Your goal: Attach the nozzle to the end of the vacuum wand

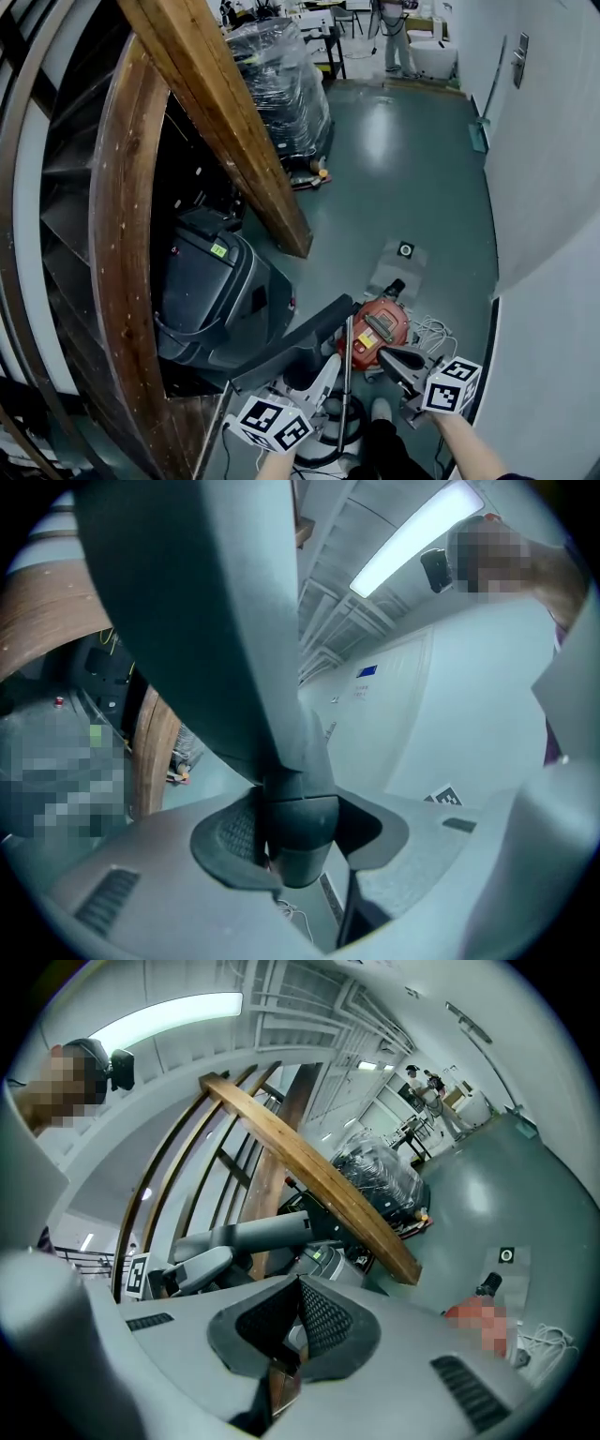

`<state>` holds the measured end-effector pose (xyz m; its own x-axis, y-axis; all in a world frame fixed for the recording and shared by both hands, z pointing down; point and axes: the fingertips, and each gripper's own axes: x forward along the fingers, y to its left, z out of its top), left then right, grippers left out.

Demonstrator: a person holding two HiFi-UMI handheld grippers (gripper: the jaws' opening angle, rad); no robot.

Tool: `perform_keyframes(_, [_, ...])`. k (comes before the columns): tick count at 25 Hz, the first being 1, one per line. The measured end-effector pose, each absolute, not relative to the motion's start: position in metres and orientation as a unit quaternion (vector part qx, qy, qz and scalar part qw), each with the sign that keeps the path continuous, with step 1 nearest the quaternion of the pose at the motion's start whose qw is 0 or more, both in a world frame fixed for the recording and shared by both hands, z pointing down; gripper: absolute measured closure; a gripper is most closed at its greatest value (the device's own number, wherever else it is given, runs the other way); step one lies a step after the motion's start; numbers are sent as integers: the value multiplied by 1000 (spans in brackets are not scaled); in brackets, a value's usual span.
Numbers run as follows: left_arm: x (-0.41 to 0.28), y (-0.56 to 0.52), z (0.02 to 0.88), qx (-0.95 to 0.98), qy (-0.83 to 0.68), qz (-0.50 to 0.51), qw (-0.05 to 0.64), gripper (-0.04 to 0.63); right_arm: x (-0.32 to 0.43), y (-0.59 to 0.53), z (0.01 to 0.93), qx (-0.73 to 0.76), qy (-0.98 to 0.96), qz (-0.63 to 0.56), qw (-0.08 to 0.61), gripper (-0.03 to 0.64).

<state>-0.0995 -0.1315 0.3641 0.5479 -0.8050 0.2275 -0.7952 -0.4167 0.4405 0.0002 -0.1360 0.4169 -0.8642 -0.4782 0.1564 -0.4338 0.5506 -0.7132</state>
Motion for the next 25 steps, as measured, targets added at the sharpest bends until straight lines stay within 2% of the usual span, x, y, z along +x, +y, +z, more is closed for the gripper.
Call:
perform_keyframes(10, [-105, -148, 404, 833, -493, 6, 250, 425, -2, -159, 458, -265, 881, -393, 1, 598])
perform_keyframes(25, [-110, -189, 535, 828, -504, 21, 244, 425, -33, -180, 615, -260, 876, -403, -51, 595])
